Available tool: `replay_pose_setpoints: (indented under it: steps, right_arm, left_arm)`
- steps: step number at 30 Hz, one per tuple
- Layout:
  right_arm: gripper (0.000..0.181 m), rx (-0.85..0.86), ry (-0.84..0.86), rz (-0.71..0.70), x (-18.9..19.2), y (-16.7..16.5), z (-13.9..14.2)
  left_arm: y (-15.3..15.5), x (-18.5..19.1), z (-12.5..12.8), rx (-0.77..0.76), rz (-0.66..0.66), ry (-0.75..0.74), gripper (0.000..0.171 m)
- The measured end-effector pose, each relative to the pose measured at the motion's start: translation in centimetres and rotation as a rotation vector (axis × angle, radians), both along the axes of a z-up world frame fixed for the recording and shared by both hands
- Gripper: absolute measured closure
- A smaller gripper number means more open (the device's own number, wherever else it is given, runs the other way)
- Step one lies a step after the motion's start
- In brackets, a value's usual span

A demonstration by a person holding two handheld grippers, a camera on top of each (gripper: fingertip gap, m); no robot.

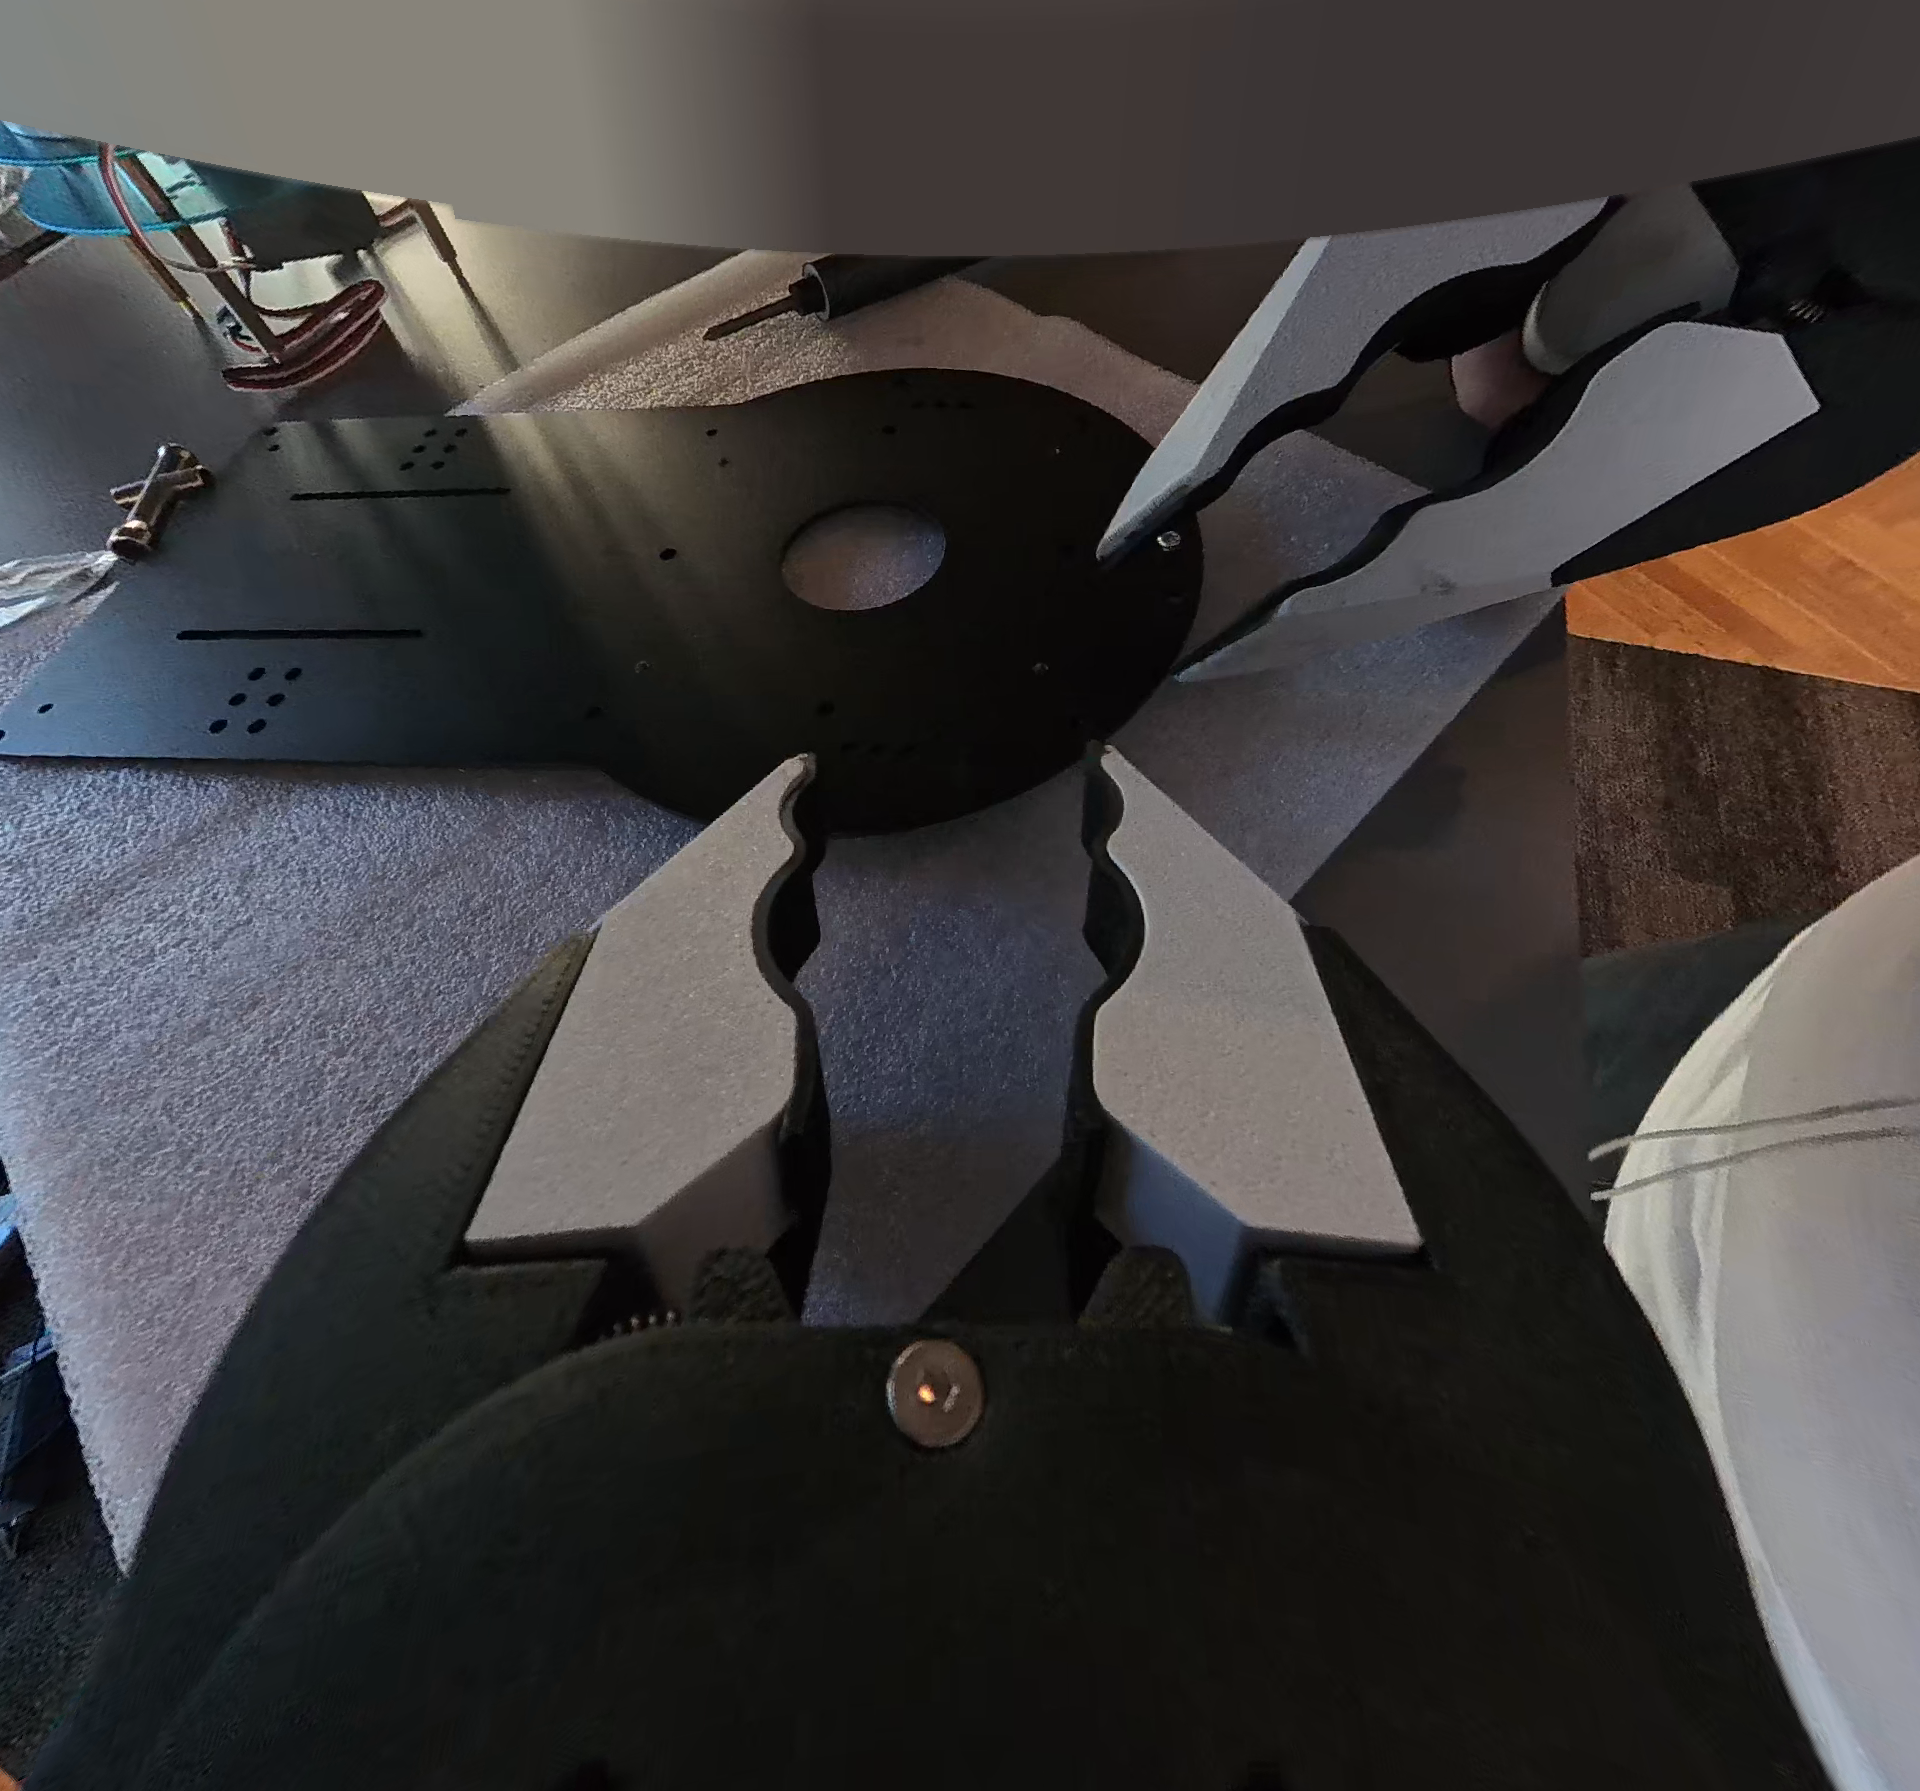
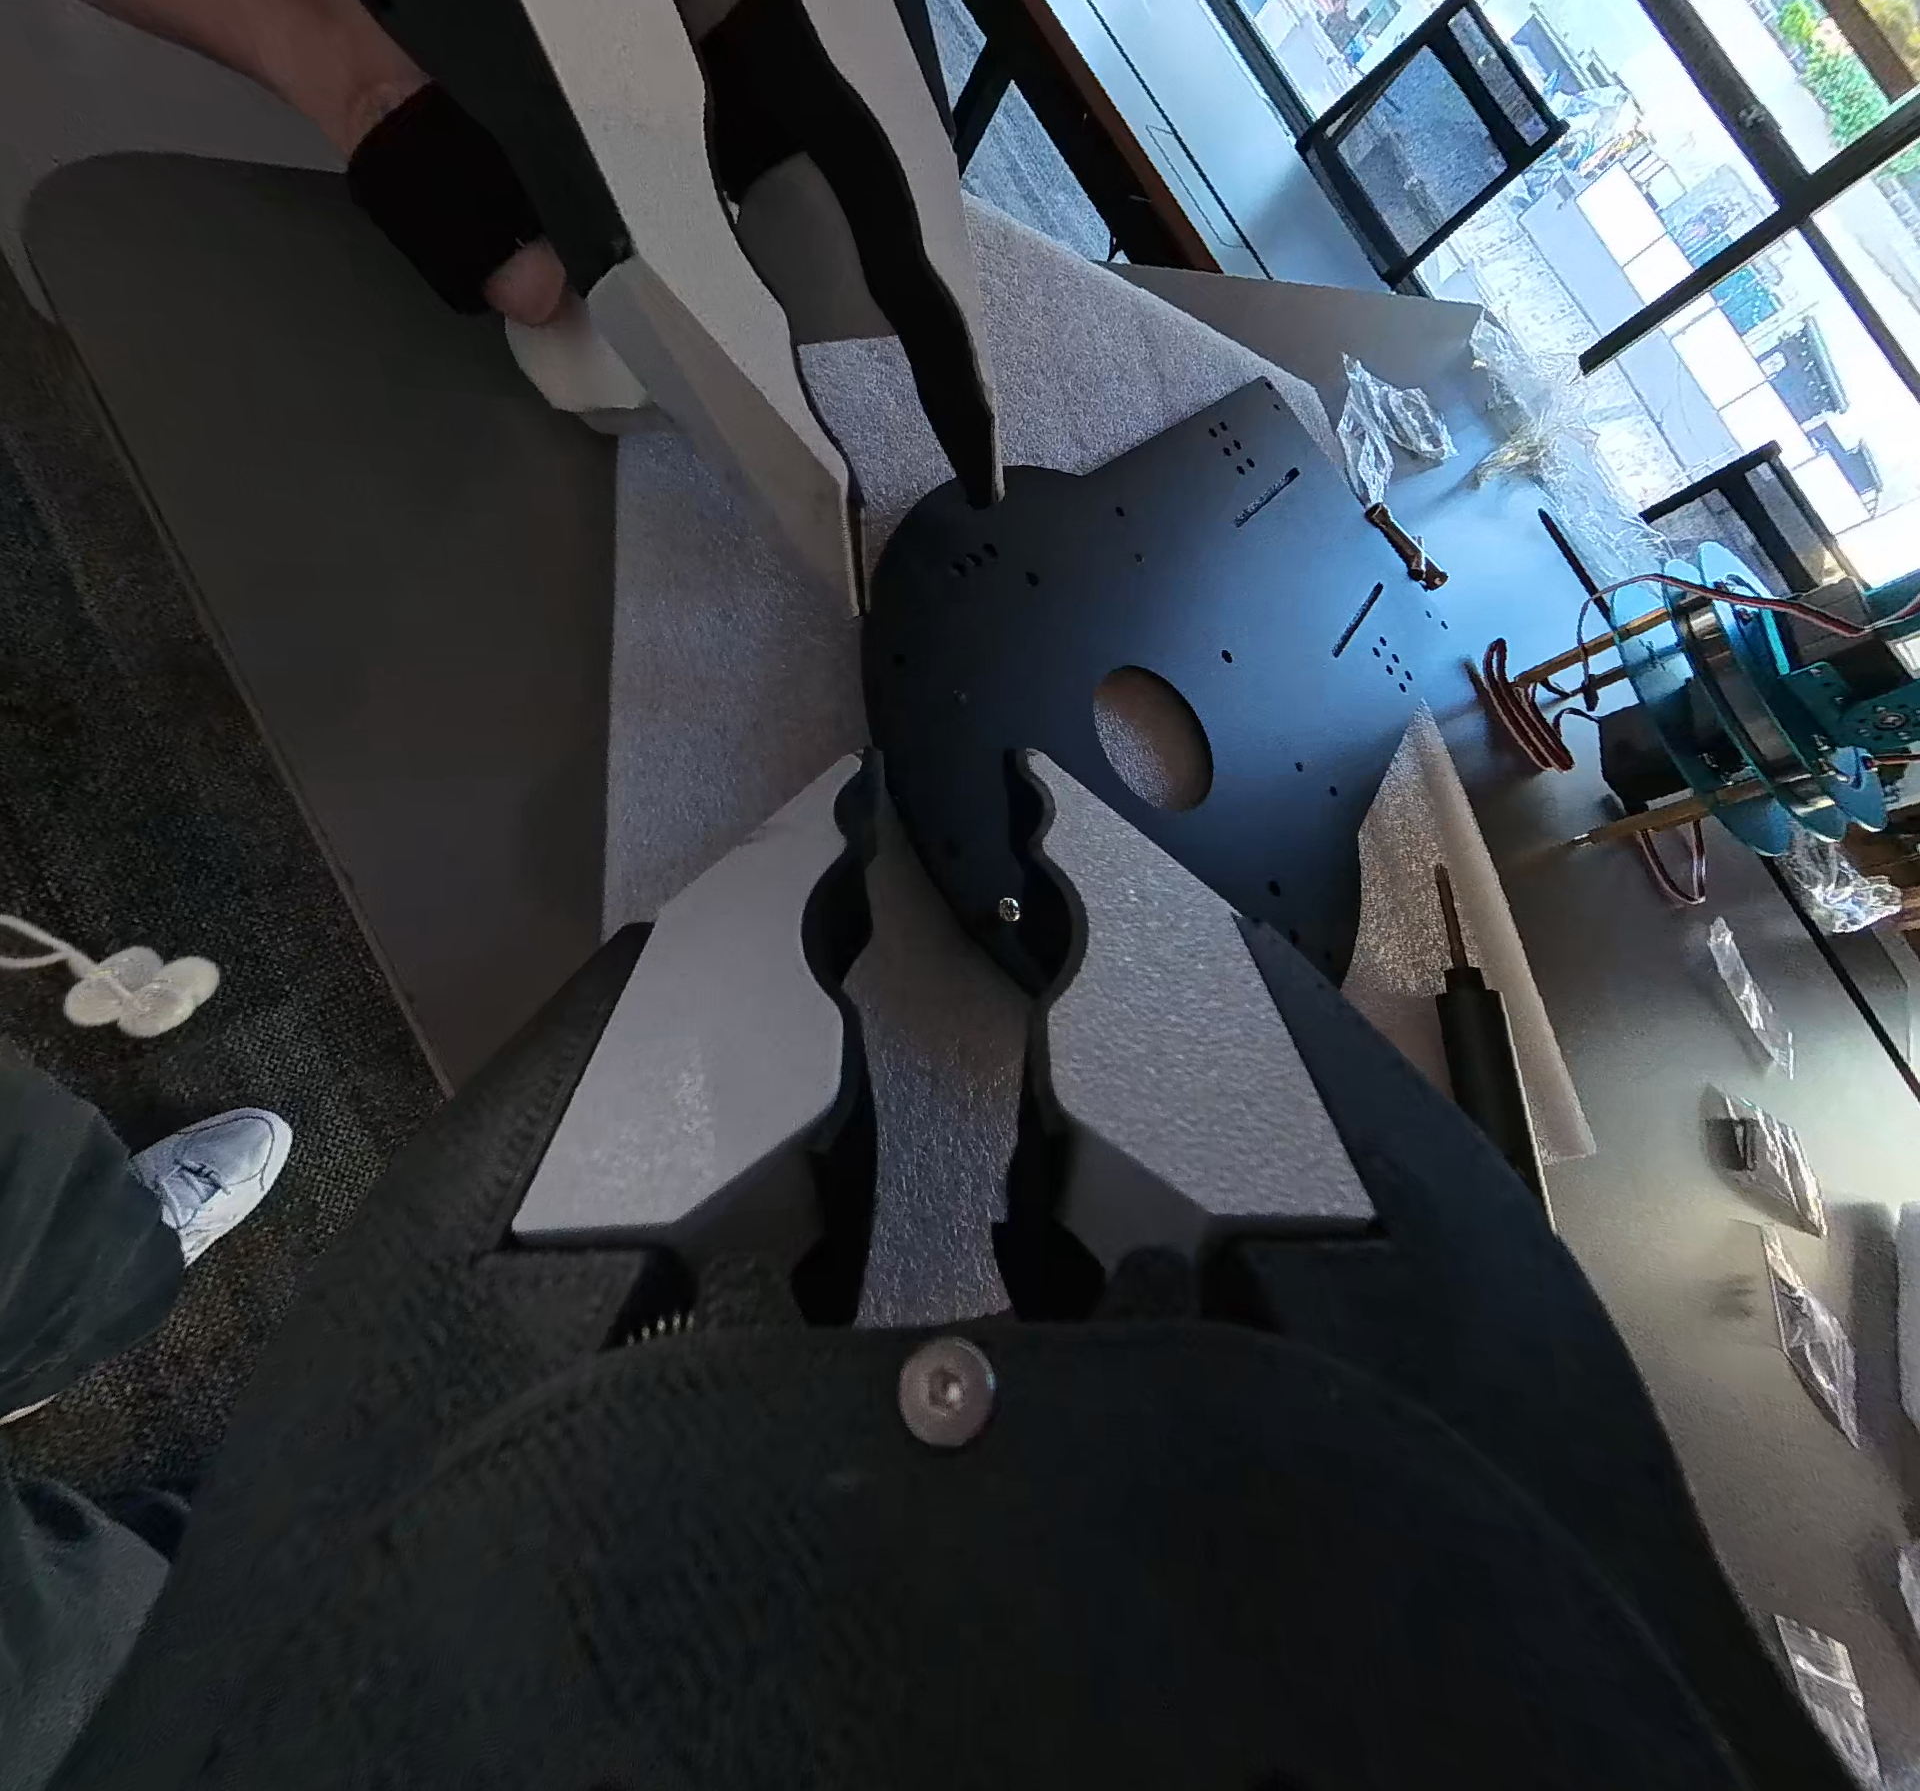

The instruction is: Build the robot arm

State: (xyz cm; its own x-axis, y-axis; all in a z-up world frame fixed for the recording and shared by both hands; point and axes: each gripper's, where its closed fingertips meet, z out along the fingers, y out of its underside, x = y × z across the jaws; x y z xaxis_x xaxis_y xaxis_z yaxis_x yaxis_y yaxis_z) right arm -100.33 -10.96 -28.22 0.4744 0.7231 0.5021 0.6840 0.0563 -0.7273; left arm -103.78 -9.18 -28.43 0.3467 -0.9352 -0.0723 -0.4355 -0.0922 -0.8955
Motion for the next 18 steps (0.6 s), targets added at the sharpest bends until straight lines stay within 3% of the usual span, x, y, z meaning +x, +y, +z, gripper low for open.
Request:
replay_pose_setpoints:
  steps: [18]
  right_arm:
    - [0.159,-0.006,0.005,-0.005,-0.02,0.11,-0.02]
  left_arm:
    - [0.04,0.09,-0.11,-0.014,-0.007,0.004,0.127]
